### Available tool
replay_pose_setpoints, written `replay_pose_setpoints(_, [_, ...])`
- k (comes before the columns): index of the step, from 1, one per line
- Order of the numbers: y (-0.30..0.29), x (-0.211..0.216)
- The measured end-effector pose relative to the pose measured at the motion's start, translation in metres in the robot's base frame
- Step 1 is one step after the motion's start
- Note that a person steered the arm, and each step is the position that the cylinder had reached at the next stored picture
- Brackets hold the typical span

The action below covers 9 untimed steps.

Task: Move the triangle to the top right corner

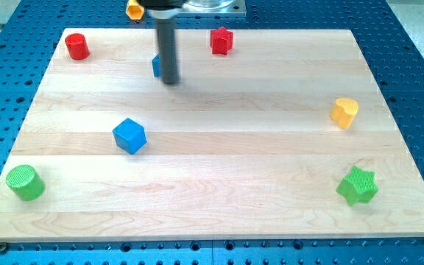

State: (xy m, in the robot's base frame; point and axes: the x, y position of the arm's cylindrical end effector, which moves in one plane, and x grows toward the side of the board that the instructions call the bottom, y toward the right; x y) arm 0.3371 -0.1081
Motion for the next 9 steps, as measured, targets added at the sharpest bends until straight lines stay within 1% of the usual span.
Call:
replay_pose_setpoints(1, [-0.059,-0.019])
replay_pose_setpoints(2, [0.000,-0.022])
replay_pose_setpoints(3, [0.089,-0.012])
replay_pose_setpoints(4, [0.082,-0.016])
replay_pose_setpoints(5, [0.024,-0.042])
replay_pose_setpoints(6, [0.086,-0.042])
replay_pose_setpoints(7, [0.190,-0.042])
replay_pose_setpoints(8, [0.239,-0.046])
replay_pose_setpoints(9, [0.223,-0.043])
